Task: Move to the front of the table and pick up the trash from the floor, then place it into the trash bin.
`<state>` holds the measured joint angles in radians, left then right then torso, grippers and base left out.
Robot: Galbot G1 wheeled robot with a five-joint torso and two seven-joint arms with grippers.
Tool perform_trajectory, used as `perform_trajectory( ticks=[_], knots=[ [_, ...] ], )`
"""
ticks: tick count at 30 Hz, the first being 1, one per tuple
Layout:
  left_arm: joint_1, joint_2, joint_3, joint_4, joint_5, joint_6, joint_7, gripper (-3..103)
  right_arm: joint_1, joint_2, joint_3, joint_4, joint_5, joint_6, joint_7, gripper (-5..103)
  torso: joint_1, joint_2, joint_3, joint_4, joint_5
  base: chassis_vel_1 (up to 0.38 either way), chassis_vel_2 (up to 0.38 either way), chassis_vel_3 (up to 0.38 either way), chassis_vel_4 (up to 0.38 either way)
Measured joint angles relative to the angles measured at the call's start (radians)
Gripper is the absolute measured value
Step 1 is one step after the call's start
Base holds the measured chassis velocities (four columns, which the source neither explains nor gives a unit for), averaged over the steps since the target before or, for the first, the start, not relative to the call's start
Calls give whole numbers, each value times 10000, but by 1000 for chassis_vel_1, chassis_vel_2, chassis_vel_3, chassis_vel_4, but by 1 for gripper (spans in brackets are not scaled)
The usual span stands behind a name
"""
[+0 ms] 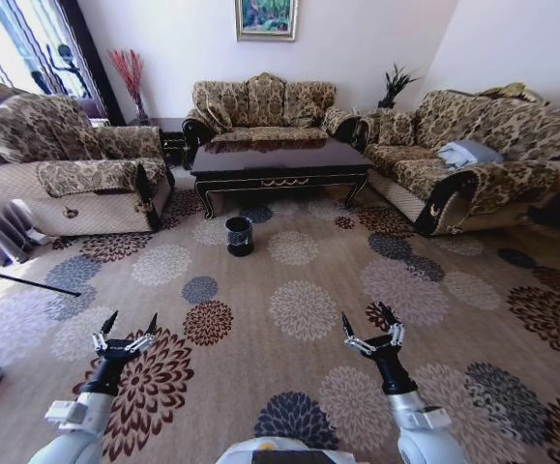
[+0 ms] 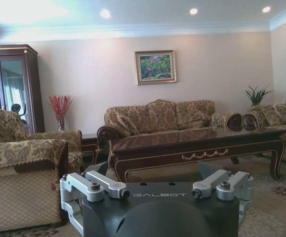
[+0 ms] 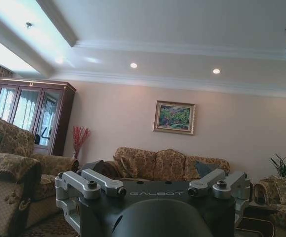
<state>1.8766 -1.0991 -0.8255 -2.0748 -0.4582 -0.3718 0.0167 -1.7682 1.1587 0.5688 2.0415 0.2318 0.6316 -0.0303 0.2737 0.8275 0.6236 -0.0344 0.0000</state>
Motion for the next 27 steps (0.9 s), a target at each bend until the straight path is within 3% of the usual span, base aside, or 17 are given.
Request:
perform_trajectory(
  ticks=[27],
  knots=[
    [0, 0, 0, 0, 0, 0, 0, 100, -1, 0, 0, 0, 0, 0, 0, 100, 523, 1223, 701, -4, 0, -30, -35, -38, -37]
  ],
)
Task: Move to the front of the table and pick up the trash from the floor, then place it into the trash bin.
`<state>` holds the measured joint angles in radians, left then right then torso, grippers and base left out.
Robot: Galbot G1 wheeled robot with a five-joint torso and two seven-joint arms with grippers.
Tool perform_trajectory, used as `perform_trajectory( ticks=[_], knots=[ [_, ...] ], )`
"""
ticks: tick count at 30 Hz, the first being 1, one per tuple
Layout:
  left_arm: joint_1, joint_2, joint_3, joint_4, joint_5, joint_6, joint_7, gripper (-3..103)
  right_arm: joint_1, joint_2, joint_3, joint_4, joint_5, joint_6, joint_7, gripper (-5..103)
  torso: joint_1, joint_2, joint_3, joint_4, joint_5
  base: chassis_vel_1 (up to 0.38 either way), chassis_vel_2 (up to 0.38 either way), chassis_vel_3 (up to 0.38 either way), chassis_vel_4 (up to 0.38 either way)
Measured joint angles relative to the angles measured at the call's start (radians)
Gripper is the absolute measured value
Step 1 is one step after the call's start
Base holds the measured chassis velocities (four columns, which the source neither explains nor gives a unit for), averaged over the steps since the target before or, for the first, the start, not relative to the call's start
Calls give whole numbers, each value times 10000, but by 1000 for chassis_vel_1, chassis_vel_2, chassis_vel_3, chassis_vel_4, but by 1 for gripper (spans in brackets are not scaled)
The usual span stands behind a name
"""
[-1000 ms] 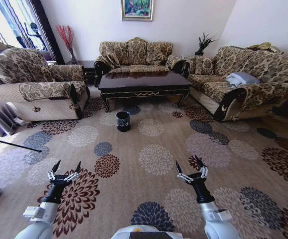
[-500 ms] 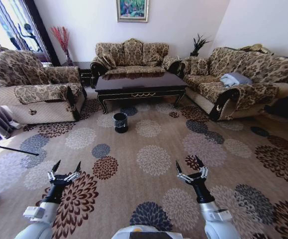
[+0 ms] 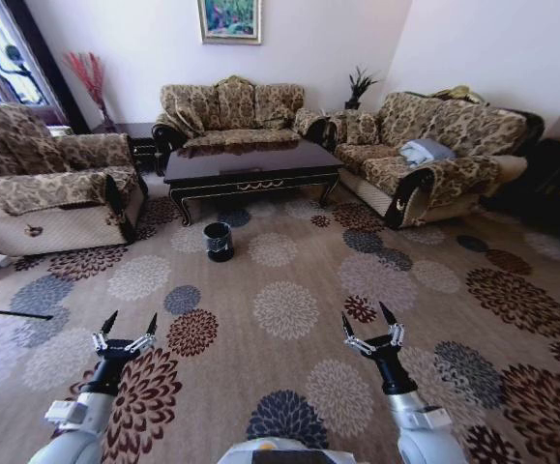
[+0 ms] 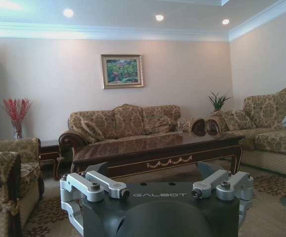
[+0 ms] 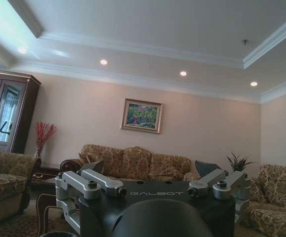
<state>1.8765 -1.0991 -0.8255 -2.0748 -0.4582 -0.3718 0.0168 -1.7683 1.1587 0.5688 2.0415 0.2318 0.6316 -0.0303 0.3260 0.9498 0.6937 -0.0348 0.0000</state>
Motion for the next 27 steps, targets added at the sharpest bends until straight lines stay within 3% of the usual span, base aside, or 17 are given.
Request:
perform_trajectory(
  ticks=[9, 27],
  knots=[
    [0, 0, 0, 0, 0, 0, 0, 100, 0, 0, 0, 0, 0, 0, 0, 100, 126, 288, 159, 3, 0, -11, -10, -12, -11],
    [0, 0, 0, 0, 0, 0, 0, 100, 0, 0, 0, 0, 0, 0, 0, 100, 555, 1238, 679, 0, 0, 0, 0, 0, 0]
  ],
)
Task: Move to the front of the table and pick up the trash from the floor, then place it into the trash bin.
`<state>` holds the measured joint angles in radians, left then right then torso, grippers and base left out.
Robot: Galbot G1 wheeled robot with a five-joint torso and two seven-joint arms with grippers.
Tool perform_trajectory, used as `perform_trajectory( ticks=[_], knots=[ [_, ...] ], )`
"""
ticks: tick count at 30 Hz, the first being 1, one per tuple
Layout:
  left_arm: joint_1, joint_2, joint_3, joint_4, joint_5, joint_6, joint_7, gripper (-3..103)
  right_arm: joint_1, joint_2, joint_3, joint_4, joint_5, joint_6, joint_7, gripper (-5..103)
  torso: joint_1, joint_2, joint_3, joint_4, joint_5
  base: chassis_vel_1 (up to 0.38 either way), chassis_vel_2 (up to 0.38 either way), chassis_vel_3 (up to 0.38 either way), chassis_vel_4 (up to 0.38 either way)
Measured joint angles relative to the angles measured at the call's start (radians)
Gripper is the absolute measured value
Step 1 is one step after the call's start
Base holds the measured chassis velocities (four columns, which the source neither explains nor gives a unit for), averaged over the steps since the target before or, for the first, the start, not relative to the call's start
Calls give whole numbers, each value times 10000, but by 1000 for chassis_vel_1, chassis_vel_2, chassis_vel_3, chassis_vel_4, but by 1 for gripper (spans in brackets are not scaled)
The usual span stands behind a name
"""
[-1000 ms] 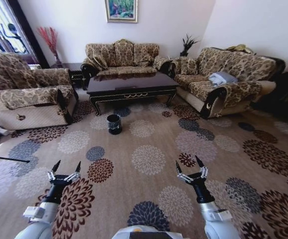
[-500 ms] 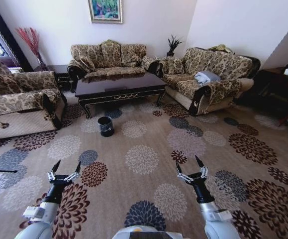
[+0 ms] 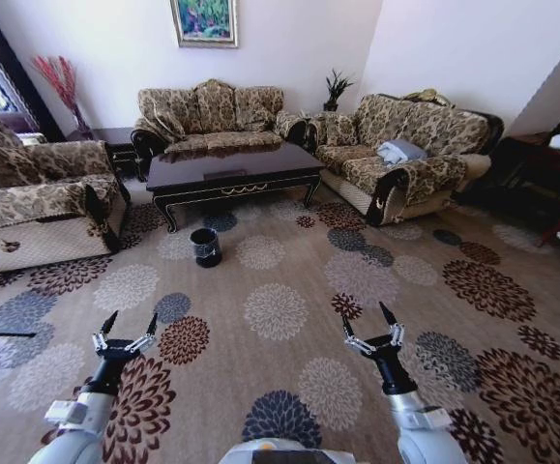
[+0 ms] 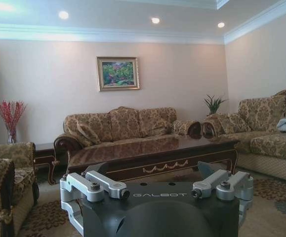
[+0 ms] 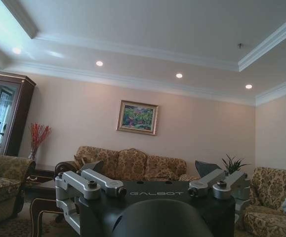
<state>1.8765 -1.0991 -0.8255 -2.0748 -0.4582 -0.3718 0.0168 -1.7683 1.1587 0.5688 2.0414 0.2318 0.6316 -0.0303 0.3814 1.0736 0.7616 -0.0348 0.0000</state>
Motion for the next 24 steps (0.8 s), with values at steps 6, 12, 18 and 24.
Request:
perform_trajectory(
  ticks=[6, 12, 18, 24],
  knots=[
    [0, 0, 0, 0, 0, 0, 0, 100, 1, 0, 0, 0, 0, 0, 0, 100, 93, 211, 124, -1, 0, 0, 0, 0, 0],
    [0, 0, 0, 0, 0, 0, 0, 100, 0, 1, 0, 0, 0, 0, 0, 100, 175, 417, 240, 0, 0, 0, 0, 0, 0],
    [0, 0, 0, 0, 0, 1, 0, 100, 1, 0, 0, 0, 0, 0, 0, 100, 189, 440, 254, -1, 0, 0, 0, 0, 0],
    [0, 0, 0, 0, 0, 0, 0, 100, 0, 0, 0, 0, 0, 0, 0, 100, 181, 416, 239, 0, 0, 0, 0, 0, 0]
  ],
)
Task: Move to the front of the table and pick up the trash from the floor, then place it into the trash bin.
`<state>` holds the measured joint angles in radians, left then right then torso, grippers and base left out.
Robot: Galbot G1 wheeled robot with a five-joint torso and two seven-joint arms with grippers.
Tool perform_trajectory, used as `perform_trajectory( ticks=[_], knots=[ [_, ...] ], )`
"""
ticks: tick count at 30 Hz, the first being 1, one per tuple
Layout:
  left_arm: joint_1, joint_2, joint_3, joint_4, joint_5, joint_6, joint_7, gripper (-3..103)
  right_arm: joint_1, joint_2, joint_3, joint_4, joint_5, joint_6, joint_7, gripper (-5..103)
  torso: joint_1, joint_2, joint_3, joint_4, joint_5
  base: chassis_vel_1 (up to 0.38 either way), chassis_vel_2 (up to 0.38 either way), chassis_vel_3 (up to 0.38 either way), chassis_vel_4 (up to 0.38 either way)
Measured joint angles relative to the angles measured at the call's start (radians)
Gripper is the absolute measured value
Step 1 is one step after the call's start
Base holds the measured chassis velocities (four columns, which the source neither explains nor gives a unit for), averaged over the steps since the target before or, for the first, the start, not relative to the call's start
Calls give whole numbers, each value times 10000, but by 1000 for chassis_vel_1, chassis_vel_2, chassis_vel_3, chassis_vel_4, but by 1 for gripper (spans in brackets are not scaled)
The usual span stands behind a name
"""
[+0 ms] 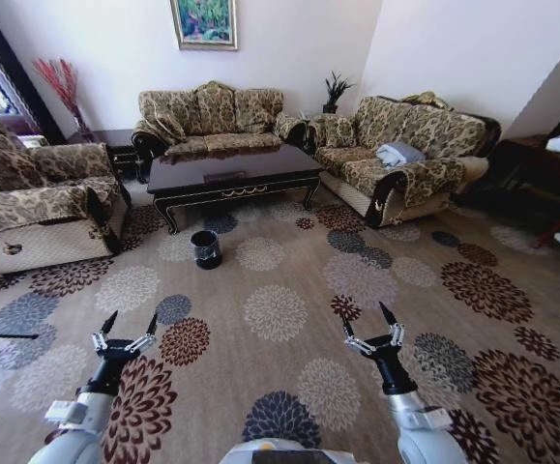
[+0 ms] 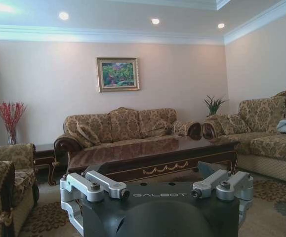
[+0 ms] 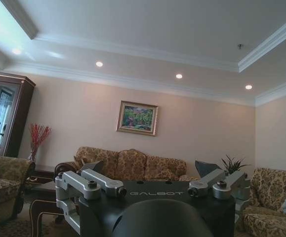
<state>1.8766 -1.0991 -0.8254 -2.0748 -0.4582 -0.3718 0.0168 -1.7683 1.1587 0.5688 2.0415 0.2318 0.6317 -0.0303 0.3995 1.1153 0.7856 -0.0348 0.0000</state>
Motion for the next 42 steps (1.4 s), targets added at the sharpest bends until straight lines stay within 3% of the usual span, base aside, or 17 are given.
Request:
perform_trajectory(
  ticks=[42],
  knots=[
    [0, 0, 0, 0, 0, 0, 0, 100, 0, 1, 0, 0, 0, 0, 0, 100, -30, -65, -40, 0, 0, 20, 22, 19, 22]
  ],
)
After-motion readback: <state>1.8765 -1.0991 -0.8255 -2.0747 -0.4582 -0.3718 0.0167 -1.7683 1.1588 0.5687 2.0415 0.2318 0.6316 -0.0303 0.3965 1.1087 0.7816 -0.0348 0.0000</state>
